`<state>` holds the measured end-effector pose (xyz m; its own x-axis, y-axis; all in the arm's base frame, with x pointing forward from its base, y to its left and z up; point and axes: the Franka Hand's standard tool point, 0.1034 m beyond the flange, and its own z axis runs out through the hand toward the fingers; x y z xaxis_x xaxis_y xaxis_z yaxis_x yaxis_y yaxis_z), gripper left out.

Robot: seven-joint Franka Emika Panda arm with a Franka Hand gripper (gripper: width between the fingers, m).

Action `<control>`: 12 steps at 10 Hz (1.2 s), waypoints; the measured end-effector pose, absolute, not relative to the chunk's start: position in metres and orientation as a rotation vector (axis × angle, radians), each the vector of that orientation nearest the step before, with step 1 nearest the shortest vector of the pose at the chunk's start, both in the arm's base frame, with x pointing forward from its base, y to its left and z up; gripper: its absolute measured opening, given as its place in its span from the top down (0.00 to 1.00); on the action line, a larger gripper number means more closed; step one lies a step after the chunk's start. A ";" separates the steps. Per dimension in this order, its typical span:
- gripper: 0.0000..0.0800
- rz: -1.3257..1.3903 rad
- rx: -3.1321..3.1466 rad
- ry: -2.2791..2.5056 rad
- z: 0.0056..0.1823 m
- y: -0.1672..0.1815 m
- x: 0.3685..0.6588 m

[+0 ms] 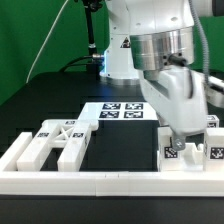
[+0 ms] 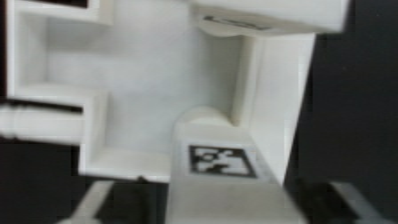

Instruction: Assemble chair

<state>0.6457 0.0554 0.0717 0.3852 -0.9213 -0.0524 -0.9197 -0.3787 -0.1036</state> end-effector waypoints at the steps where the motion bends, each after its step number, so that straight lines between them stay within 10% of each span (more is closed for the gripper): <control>1: 0.38 -0.047 -2.673 1.426 0.072 0.055 0.646; 3: 0.20 -0.056 -2.875 1.006 0.070 0.054 0.643; 9: 0.19 -0.114 -3.090 0.226 0.069 0.051 0.644; 12: 0.64 -0.110 -3.068 0.408 0.069 0.050 0.644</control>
Offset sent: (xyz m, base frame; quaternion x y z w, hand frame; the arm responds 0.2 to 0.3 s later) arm -0.0246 0.0023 -0.0048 -0.0027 -0.0233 -0.2817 0.9592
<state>0.6437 0.0503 0.0689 0.9629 -0.2622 0.0647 -0.2590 -0.9644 -0.0533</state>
